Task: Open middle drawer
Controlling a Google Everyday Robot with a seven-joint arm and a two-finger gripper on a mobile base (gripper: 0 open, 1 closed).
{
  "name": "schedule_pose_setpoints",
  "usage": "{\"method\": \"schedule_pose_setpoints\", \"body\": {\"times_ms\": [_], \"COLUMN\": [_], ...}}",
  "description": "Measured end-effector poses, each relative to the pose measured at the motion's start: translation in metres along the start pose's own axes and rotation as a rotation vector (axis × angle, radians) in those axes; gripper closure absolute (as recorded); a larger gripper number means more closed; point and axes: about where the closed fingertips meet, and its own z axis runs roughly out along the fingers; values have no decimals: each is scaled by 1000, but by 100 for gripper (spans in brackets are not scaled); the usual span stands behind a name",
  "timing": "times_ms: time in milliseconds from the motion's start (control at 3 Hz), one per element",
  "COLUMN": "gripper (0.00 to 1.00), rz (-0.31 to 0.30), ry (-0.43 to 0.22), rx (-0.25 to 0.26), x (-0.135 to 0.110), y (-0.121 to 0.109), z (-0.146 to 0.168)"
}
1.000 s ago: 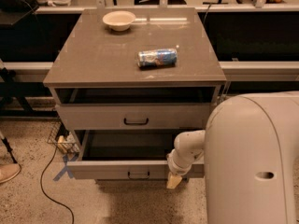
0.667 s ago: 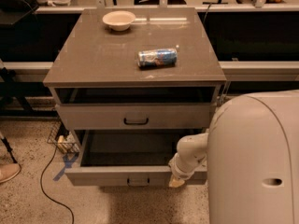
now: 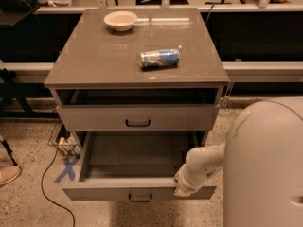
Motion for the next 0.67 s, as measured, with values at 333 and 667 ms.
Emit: {"method": "schedule_pose_setpoints", "body": {"times_ms": [333, 667], "gripper": [84, 61], "rz": [1, 0], "ry": [0, 0], "rx": [0, -2], "x": [0, 0], "y": [1, 1], "z": [0, 1]}}
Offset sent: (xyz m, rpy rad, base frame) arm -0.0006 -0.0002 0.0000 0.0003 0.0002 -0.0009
